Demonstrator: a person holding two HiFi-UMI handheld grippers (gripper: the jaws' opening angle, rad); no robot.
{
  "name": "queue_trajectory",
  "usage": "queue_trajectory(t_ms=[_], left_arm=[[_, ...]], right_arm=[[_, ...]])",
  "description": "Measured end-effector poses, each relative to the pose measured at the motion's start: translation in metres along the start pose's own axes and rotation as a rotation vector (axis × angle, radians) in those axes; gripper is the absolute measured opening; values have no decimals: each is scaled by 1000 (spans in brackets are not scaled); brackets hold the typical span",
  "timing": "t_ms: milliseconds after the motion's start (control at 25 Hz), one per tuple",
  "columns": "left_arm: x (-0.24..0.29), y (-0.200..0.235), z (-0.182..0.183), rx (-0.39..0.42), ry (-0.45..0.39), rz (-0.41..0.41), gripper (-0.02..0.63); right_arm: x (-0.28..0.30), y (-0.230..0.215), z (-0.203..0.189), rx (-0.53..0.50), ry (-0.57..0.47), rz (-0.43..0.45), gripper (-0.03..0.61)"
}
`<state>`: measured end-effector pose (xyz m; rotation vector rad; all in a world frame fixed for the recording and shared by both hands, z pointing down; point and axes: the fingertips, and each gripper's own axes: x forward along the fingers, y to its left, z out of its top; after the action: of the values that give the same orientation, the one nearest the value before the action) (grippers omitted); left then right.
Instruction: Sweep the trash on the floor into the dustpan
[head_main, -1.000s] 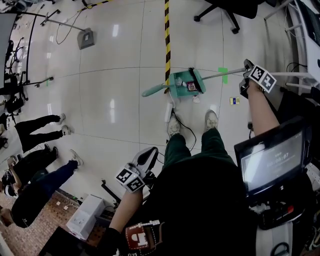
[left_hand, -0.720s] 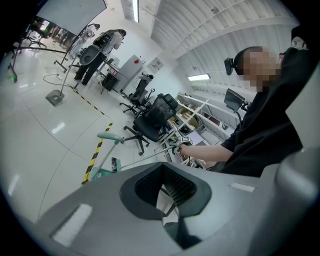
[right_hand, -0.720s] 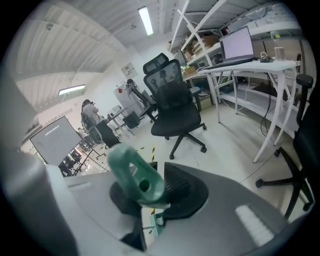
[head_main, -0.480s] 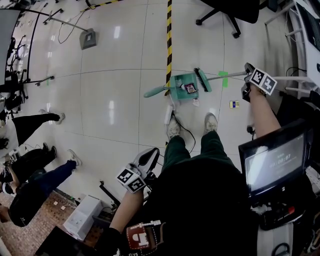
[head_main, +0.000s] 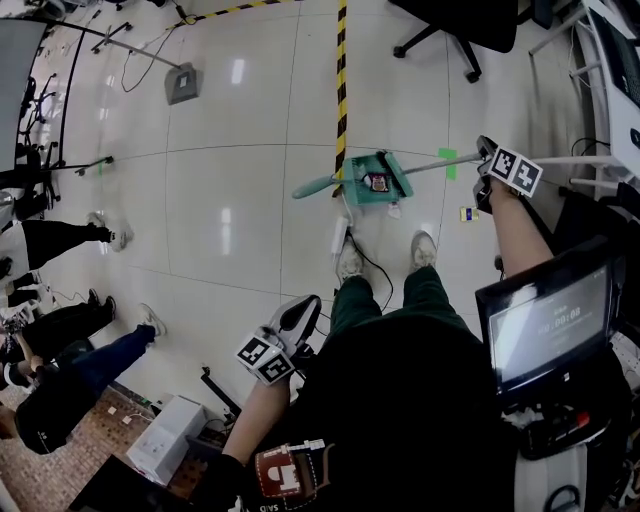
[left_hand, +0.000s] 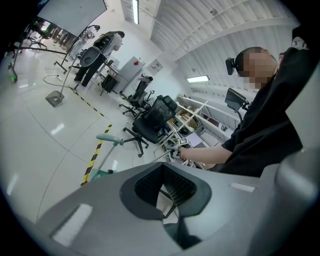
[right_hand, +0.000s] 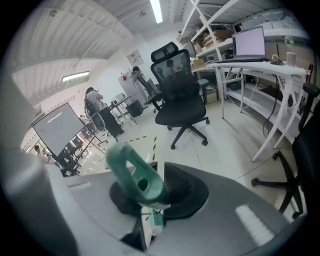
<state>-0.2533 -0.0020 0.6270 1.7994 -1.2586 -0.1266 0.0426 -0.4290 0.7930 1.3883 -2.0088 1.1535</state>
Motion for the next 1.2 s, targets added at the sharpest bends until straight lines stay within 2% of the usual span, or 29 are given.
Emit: queue_trajectory(t_ms=[160, 280, 480, 640, 760, 960, 1200], left_arm=[[-3, -6, 21, 29, -28, -34, -5], [-7, -13, 50, 81, -43, -75, -5], [-4, -18, 96, 186, -30, -228, -5], [4, -29, 109, 245, 9, -335, -5], [20, -45, 110, 273, 34, -403, -5], [24, -111, 88, 327, 66, -507, -5], [20, -183, 31, 387, 58, -519, -5]], right_arm=[[-43, -6, 15, -32, -21, -18, 38], [-90, -6, 24, -44, -33, -38, 40], [-182, 8, 21, -43, -91, -79, 40], [-253, 20, -3, -47, -136, -64, 40], [-298, 14, -23, -12, -168, -63, 40], [-380, -8, -59, 15, -200, -57, 41], [-449, -47, -111, -26, -204, -1, 43]])
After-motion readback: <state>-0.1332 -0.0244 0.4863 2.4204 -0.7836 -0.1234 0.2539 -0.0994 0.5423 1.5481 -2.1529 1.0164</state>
